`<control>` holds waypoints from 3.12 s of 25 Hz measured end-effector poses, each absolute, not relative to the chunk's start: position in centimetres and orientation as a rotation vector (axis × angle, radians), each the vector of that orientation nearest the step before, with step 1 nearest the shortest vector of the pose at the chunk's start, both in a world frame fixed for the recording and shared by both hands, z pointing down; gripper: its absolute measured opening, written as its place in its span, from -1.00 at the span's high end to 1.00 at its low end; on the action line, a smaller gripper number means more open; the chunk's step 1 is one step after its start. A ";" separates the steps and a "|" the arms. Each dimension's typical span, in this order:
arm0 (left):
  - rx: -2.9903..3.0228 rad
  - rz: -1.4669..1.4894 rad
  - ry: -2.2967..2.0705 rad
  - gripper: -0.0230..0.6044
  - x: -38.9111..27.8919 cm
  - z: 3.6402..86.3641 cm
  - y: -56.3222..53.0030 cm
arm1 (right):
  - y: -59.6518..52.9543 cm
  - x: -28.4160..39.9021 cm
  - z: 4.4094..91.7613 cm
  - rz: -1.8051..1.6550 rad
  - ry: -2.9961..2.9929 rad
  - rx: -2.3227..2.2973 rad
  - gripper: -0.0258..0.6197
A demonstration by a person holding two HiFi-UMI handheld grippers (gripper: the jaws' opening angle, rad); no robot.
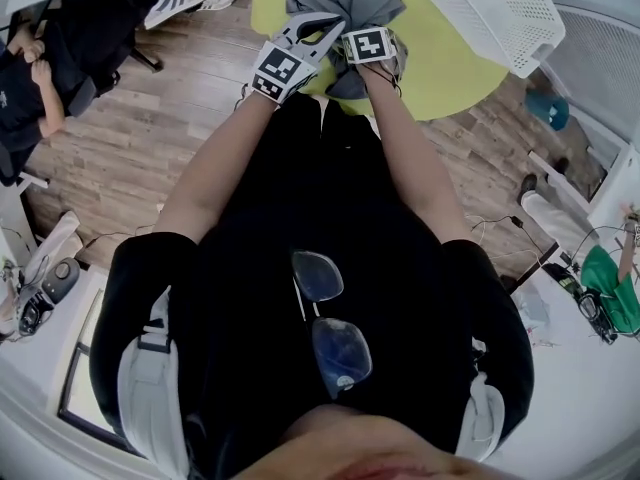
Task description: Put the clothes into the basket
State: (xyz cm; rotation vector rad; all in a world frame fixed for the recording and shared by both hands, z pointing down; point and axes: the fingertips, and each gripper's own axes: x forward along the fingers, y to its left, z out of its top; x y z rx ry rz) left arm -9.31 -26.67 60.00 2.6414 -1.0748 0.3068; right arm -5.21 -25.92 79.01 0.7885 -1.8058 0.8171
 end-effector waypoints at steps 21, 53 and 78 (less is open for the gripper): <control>2.748 0.295 -1.037 0.89 -12.1 54.6 -25.7 | -26.6 -4.1 68.9 0.497 -1.943 0.680 -0.16; 2.977 0.124 -0.941 0.89 6.3 37.7 -35.8 | -35.9 10.9 48.6 0.022 -1.911 0.556 -0.17; 2.810 0.208 -1.188 0.90 14.9 46.5 -46.8 | -49.0 20.3 60.1 -0.006 -1.896 0.399 -0.17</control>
